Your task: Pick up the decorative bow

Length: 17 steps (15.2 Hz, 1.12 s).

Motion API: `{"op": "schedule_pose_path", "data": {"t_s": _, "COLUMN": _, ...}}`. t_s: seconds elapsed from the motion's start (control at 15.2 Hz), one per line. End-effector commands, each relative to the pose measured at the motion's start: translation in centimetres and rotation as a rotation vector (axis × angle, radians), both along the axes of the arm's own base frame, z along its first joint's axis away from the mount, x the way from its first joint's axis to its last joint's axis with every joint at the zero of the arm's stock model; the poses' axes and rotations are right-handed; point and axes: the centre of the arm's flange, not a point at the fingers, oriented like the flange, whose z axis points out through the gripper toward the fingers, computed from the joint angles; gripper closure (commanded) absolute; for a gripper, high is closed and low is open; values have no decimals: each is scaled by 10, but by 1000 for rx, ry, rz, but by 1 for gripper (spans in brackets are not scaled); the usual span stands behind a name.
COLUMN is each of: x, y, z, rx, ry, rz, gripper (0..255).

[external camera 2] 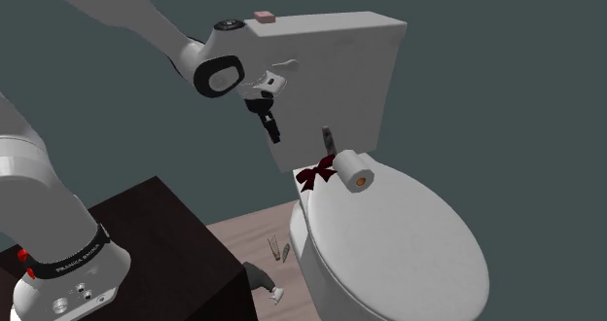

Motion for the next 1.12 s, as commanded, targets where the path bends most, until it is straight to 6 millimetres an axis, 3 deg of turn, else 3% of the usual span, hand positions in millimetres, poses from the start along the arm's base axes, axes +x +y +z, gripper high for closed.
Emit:
{"op": "schedule_pose_path", "data": {"t_s": 0.0, "x": 14, "y": -7, "z": -24, "rx": -3, "ry": -14, "rz": -22, "gripper": 0}}
{"op": "schedule_pose_path", "data": {"t_s": 0.92, "x": 112, "y": -60, "z": -163, "rx": -23, "ry": -99, "rz": -173, "gripper": 0}}
{"op": "schedule_pose_path", "data": {"t_s": 1.06, "x": 116, "y": -62, "z": -173, "rx": -23, "ry": -102, "rz": -178, "gripper": 0}}
